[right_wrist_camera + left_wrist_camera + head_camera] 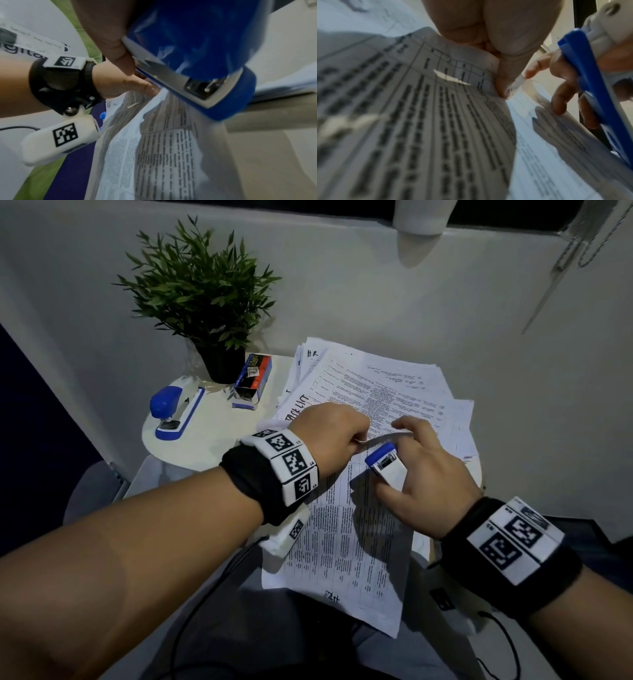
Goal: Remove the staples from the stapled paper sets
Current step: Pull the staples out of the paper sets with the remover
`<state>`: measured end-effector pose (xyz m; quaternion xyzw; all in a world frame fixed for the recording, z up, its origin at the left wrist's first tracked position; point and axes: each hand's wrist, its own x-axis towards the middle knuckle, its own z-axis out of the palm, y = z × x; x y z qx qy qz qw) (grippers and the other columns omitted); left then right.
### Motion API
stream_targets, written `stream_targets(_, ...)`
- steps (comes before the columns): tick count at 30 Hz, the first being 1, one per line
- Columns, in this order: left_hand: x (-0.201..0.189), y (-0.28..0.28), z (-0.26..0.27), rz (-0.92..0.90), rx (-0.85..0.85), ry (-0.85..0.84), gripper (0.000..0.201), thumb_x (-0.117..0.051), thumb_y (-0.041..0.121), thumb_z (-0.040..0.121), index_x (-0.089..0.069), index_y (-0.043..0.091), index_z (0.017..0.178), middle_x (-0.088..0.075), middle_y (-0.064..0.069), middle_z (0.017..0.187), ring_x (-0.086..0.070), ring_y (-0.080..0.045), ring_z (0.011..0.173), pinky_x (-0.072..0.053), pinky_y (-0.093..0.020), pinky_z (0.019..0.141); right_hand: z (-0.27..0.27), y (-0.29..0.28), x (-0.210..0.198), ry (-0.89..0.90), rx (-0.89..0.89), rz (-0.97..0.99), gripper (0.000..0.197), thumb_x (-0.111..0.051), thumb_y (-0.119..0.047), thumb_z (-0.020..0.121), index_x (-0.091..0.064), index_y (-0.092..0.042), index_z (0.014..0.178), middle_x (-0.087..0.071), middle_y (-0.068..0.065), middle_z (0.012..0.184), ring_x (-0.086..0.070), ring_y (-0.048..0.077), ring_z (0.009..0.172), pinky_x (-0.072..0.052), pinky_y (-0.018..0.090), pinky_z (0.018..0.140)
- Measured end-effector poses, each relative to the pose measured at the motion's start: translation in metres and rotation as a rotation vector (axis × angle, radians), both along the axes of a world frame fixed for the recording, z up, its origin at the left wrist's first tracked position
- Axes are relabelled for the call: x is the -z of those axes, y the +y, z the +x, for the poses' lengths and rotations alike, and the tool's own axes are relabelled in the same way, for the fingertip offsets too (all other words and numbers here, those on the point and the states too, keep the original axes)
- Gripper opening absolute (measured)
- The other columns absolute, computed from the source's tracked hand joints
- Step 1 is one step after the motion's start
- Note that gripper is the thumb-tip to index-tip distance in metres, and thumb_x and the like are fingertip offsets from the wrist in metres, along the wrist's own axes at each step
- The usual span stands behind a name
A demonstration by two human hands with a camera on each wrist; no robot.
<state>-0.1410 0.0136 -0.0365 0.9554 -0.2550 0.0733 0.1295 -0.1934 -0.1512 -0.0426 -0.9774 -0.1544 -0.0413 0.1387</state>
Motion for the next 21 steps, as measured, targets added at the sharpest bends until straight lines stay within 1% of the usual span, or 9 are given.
stream_targets(2, 0.001, 0.003, 0.000, -0.021, 0.008, -0.029, 0.015, -0.057, 0.029, 0.089, -0.063, 0.018, 0.097, -0.063, 0.002, 0.099, -0.054, -0.020, 0.096, -0.039, -0.028, 0.075, 0.005, 0.001, -0.003, 0.044, 0.014, -0.021, 0.059, -0.042, -0.060, 0.069, -0.053, -0.018, 0.108, -0.037, -0.004, 0.133, -0.057, 0.025, 0.100, -0.046, 0.032, 0.080)
stream_targets(4, 0.003, 0.008, 0.001, 0.005, -0.005, -0.007, 0.020, -0.059, 0.039, 0.086, -0.060, 0.020, 0.092, -0.061, 0.005, 0.093, -0.054, -0.018, 0.091, -0.038, -0.027, 0.071, 0.011, 0.000, -0.006, 0.103, 0.044, -0.057, 0.059, -0.028, -0.067, 0.061, -0.048, -0.020, 0.091, -0.042, -0.002, 0.107, -0.053, 0.023, 0.089, -0.043, 0.030, 0.075)
stream_targets(5, 0.003, 0.012, 0.002, 0.048, -0.023, 0.020, 0.023, -0.060, 0.045, 0.084, -0.057, 0.022, 0.086, -0.059, 0.006, 0.086, -0.053, -0.018, 0.087, -0.037, -0.027, 0.068, 0.014, -0.001, -0.007, 0.140, 0.077, -0.070, 0.054, -0.028, -0.066, 0.061, -0.044, -0.021, 0.087, -0.039, -0.002, 0.098, -0.050, 0.021, 0.085, -0.041, 0.029, 0.073)
stream_targets(7, 0.002, 0.022, 0.004, 0.147, -0.076, 0.084, 0.032, -0.064, 0.051, 0.079, -0.048, 0.023, 0.075, -0.050, 0.010, 0.072, -0.050, -0.016, 0.077, -0.032, -0.027, 0.062, 0.018, -0.005, -0.005, 0.163, 0.117, -0.062, 0.049, -0.032, -0.064, 0.063, -0.043, -0.021, 0.085, -0.037, -0.002, 0.095, -0.049, 0.021, 0.085, -0.042, 0.029, 0.073)
stream_targets(10, -0.004, 0.032, 0.004, 0.102, -0.161, 0.104, 0.029, -0.068, 0.044, 0.077, -0.048, 0.025, 0.069, -0.048, 0.010, 0.068, -0.050, -0.014, 0.074, -0.029, -0.025, 0.055, 0.017, -0.008, 0.001, 0.116, 0.089, -0.030, 0.046, -0.050, -0.059, 0.079, -0.051, -0.014, 0.092, -0.035, -0.001, 0.099, -0.049, 0.021, 0.084, -0.041, 0.028, 0.074)
stream_targets(13, -0.012, 0.028, 0.002, 0.085, -0.135, -0.074, 0.025, -0.057, 0.038, 0.084, -0.043, 0.023, 0.070, -0.049, 0.007, 0.076, -0.049, -0.019, 0.074, -0.029, -0.027, 0.059, 0.014, -0.011, -0.002, 0.055, 0.048, 0.022, 0.041, -0.061, -0.045, 0.081, -0.055, -0.008, 0.098, -0.035, 0.000, 0.104, -0.045, 0.018, 0.079, -0.035, 0.025, 0.070)
stream_targets(15, -0.013, 0.026, 0.003, 0.109, -0.128, -0.129, 0.020, -0.053, 0.031, 0.086, -0.041, 0.022, 0.074, -0.046, 0.006, 0.079, -0.047, -0.021, 0.074, -0.031, -0.030, 0.061, 0.014, -0.014, -0.005, 0.051, 0.004, 0.011, 0.045, -0.061, -0.044, 0.080, -0.057, -0.006, 0.103, -0.039, 0.003, 0.110, -0.051, 0.022, 0.084, -0.039, 0.027, 0.072)
stream_targets(19, 0.000, 0.027, 0.006, 0.279, -0.085, -0.082, 0.016, -0.050, 0.017, 0.087, -0.039, 0.023, 0.076, -0.042, 0.005, 0.084, -0.046, -0.021, 0.080, -0.029, -0.031, 0.065, 0.007, -0.021, 0.000, 0.164, -0.135, -0.187, 0.053, -0.059, -0.049, 0.083, -0.057, -0.006, 0.113, -0.039, 0.005, 0.134, -0.057, 0.023, 0.102, -0.047, 0.029, 0.085)
stream_targets(21, 0.008, 0.028, 0.005, 0.329, -0.046, -0.022, 0.019, -0.049, 0.011, 0.085, -0.038, 0.024, 0.076, -0.039, 0.006, 0.084, -0.047, -0.021, 0.084, -0.028, -0.031, 0.066, 0.001, -0.021, 0.007, 0.238, -0.192, -0.268, 0.068, -0.046, -0.064, 0.080, -0.057, -0.007, 0.116, -0.035, 0.005, 0.143, -0.054, 0.022, 0.116, -0.048, 0.032, 0.092)
